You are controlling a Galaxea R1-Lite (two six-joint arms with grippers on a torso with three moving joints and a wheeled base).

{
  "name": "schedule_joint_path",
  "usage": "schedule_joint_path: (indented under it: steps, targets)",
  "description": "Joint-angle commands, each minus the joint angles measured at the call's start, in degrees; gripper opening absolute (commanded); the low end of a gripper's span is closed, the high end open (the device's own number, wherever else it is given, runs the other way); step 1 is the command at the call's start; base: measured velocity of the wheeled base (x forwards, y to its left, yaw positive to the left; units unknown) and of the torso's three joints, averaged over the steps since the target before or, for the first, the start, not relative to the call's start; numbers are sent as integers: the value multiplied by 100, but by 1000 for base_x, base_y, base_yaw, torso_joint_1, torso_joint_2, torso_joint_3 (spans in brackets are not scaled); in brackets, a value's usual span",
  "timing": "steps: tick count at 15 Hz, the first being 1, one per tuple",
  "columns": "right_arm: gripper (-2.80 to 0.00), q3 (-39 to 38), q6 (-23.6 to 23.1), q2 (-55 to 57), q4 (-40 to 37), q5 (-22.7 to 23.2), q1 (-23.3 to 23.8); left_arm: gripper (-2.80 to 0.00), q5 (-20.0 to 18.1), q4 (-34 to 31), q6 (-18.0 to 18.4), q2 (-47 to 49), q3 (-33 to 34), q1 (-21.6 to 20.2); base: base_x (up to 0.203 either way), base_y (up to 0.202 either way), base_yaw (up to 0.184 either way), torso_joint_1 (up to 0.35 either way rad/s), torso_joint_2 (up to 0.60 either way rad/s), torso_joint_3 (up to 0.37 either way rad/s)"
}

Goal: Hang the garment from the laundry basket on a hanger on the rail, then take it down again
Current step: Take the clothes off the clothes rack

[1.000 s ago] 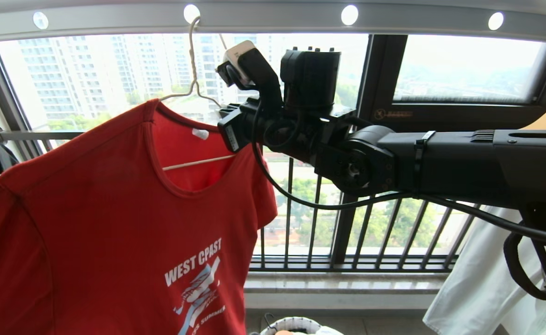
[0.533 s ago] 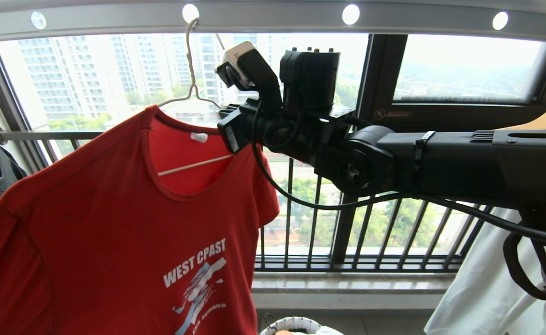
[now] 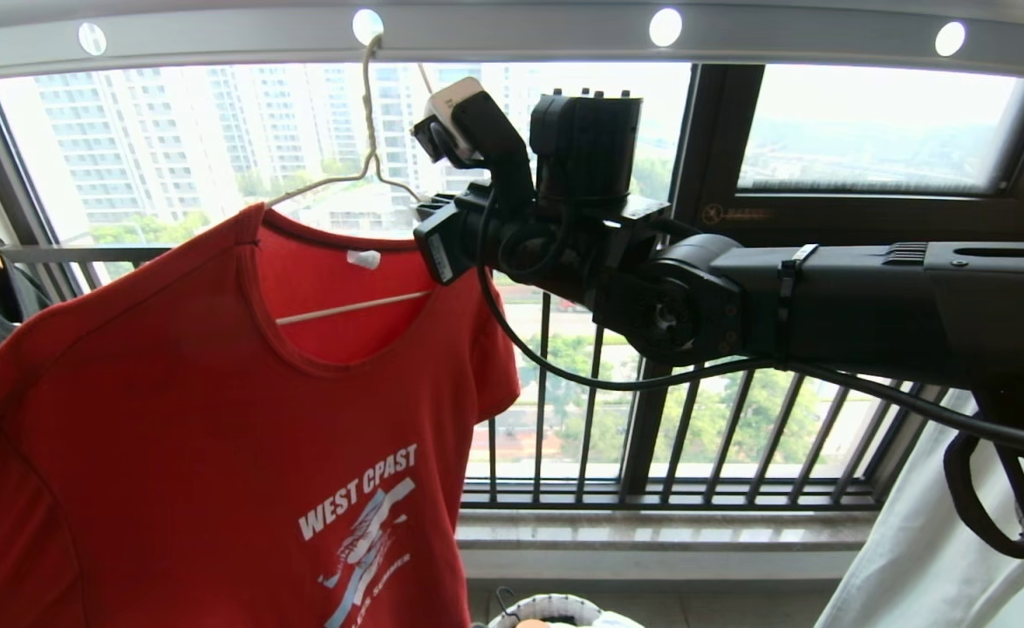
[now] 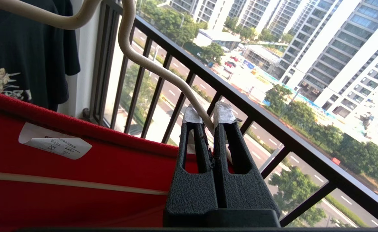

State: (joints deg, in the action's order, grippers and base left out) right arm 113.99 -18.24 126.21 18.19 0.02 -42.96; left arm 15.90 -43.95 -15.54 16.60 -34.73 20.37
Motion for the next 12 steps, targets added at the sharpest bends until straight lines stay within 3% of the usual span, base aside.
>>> schedule_joint_path:
  steps: [1, 4, 5, 9, 12]
  targets:
    - [-280, 0, -13, 0, 9, 6, -2, -280, -6, 364, 6, 111, -101, 131, 0, 0, 0, 0, 0, 0]
    - [-280, 0, -13, 9, -63, 6, -11, -280, -21, 516, 66, 246, -123, 248, 0, 0, 0, 0, 0, 0]
    - [-280, 0, -22, 9, -101, 6, -11, 0, -25, 558, 87, 239, -139, 270, 0, 0, 0, 0, 0, 0]
    - [-280, 0, -22, 9, -96, 6, -10, 0, -60, 619, 290, 98, -157, 327, 0, 0, 0, 0, 0, 0]
    - [-280, 0, -29, 9, -79, 6, -2, 0, -53, 1427, 323, 71, -140, 327, 0, 0, 0, 0, 0, 0]
